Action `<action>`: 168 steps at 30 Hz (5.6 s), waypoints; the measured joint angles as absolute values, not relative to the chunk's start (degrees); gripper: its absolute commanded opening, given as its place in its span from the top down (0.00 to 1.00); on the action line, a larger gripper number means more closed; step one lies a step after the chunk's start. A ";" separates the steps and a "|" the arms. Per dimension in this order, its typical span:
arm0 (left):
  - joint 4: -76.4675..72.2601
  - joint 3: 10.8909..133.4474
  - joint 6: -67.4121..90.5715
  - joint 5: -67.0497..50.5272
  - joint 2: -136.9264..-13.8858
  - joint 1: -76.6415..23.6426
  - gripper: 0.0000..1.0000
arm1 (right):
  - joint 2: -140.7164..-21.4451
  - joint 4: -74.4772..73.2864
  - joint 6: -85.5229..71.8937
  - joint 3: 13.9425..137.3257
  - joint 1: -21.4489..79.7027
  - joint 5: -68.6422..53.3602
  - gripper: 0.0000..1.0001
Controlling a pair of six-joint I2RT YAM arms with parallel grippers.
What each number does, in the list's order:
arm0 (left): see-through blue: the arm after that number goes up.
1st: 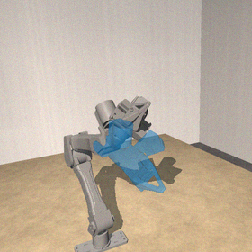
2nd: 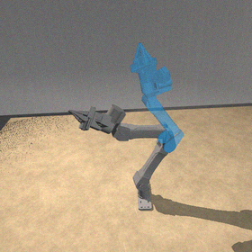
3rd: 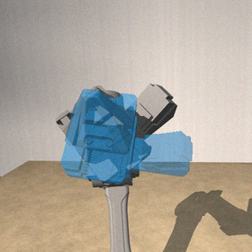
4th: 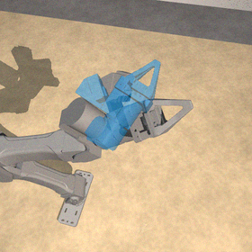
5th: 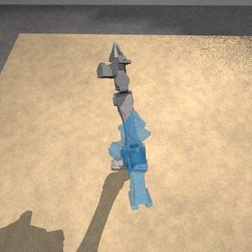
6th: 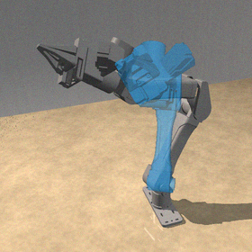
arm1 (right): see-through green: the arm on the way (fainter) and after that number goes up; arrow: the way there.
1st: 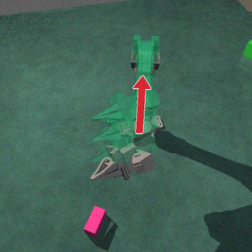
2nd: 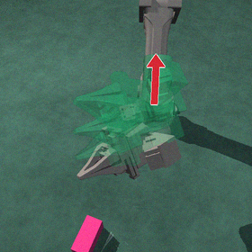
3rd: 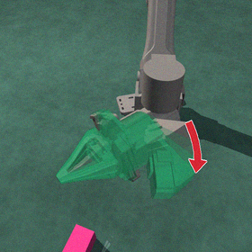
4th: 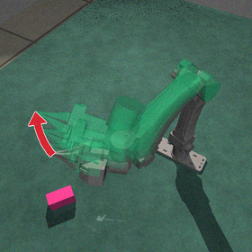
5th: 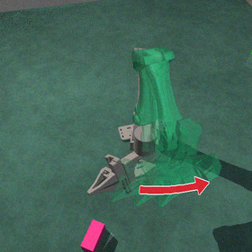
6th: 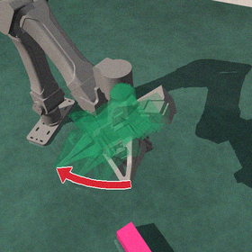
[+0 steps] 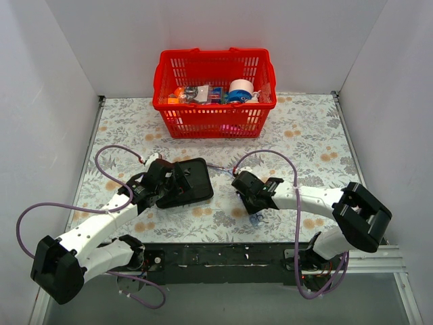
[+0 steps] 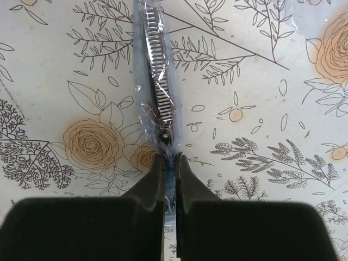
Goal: Sort the hair-cutting tools
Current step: Pick up the scissors from the center of the board, then move the hairdressing tool bag to the center of the board.
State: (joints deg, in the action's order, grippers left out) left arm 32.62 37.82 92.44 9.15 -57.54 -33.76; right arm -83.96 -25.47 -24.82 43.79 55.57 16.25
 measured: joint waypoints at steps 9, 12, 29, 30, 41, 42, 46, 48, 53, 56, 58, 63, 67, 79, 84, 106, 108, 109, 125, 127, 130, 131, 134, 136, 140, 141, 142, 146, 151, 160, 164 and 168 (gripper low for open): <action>35.16 35.35 96.16 12.25 -57.76 -33.76 0.05 | -84.07 -33.39 -23.64 45.84 56.66 17.43 0.99; 35.73 33.87 97.97 13.02 -59.00 -33.76 0.05 | -84.05 -38.63 -21.54 47.64 56.71 17.72 0.99; 34.74 30.55 104.71 15.51 -63.13 -33.78 0.04 | -91.66 -43.59 -0.08 65.76 56.71 12.78 0.99; 34.79 30.55 105.12 15.66 -63.13 -33.82 0.04 | -92.62 -43.53 1.45 66.70 56.71 12.40 0.99; 35.70 30.55 109.36 17.28 -63.11 -33.91 0.02 | -102.59 -41.58 16.93 75.35 56.69 9.78 0.99; 36.07 30.55 110.13 17.63 -63.13 -33.93 0.02 | -103.44 -41.47 18.83 75.83 56.64 8.78 0.99; 37.63 30.52 112.29 19.84 -63.18 -33.91 0.02 | -105.49 -41.30 24.60 77.36 56.64 5.37 0.99; 38.04 30.52 112.97 20.60 -63.18 -33.91 0.03 | -105.60 -40.77 27.70 77.49 56.64 3.79 0.99; 37.47 29.56 113.67 20.82 -62.00 -33.91 0.03 | -105.71 -40.45 33.36 78.19 56.64 0.75 0.99; 36.75 28.75 113.80 20.78 -61.25 -33.91 0.05 | -106.61 -40.86 35.33 80.84 56.64 -0.08 0.99; 36.53 28.53 113.80 20.58 -61.01 -33.91 0.05 | -107.22 -40.77 36.29 82.21 56.64 -0.30 0.99; 36.77 28.45 113.82 20.34 -60.14 -33.91 0.09 | -108.18 -40.86 37.54 82.74 56.66 -0.40 0.99; 39.16 29.02 113.58 20.01 -59.79 -33.87 0.09 | -109.10 -41.01 37.71 82.67 56.66 -0.38 0.99; 60.99 52.80 108.14 22.96 -71.61 -33.87 0.07 | -106.54 -36.71 36.01 74.04 56.77 1.56 0.99; 65.45 58.70 102.52 28.40 -72.07 -33.52 0.07 | -103.79 -34.15 35.31 71.40 57.04 1.50 0.99; 54.76 57.04 75.72 26.81 -85.43 -22.20 0.02 | -100.05 -33.01 35.31 69.60 57.41 1.28 0.99; 53.25 56.55 74.96 25.52 -86.87 -20.97 0.02 | -100.07 -33.01 35.40 69.78 57.41 1.28 0.99; 52.16 56.07 74.59 24.60 -87.72 -20.16 0.02 | -100.12 -33.08 35.46 69.97 57.41 1.26 0.99; 47.79 54.04 73.30 20.93 -91.42 -18.44 0.13 | -100.88 -33.41 36.42 71.44 57.41 1.19 0.99; 47.24 53.65 73.54 20.18 -91.11 -18.26 0.14 | -100.88 -33.54 36.32 71.44 57.41 1.28 0.99; 46.24 52.71 74.67 18.90 -90.35 -17.76 0.16 | -100.86 -33.71 36.07 71.42 57.41 1.37 0.99; 45.76 52.36 75.09 18.37 -90.11 -17.65 0.16 | -100.84 -33.71 35.97 71.42 57.43 1.39 0.99; 43.75 50.78 76.47 16.58 -88.86 -17.52 0.18 | -100.49 -33.80 35.38 71.29 57.54 1.56 0.99; 41.78 49.30 77.52 14.92 -87.77 -17.50 0.19 | -99.94 -33.76 34.83 70.91 57.65 1.80 0.99; 38.54 46.72 79.42 12.82 -85.84 -17.58 0.19 | -98.48 -33.98 33.93 69.67 57.91 2.70 0.99; 37.80 46.41 79.96 12.34 -85.71 -17.78 0.19 | -98.15 -34.06 33.69 69.43 58.00 2.87 0.99; 36.40 46.11 80.51 11.38 -85.78 -18.15 0.20 | -97.82 -34.24 33.39 69.25 58.15 3.07 0.99; 31.68 46.11 81.36 10.57 -86.06 -21.21 0.21 | -96.55 -34.24 32.51 68.23 58.61 3.77 0.99; 26.00 46.68 81.91 9.58 -87.37 -24.80 0.21 | -95.24 -34.33 31.40 66.13 58.98 4.97 0.99; 19.16 49.39 82.61 8.40 -91.24 -29.91 0.21 | -94.00 -34.52 31.33 64.51 58.94 8.19 0.99; 18.72 49.25 83.07 8.47 -91.07 -30.44 0.21 | -93.56 -34.57 31.62 64.51 58.46 9.10 0.99; 23.88 50.04 84.33 11.64 -90.54 -30.76 0.19 | -93.36 -35.29 31.81 65.23 58.13 9.93 0.99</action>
State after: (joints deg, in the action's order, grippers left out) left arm 23.88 50.04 84.33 11.64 -90.54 -30.76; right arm -93.36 -35.29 31.81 65.23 58.13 9.93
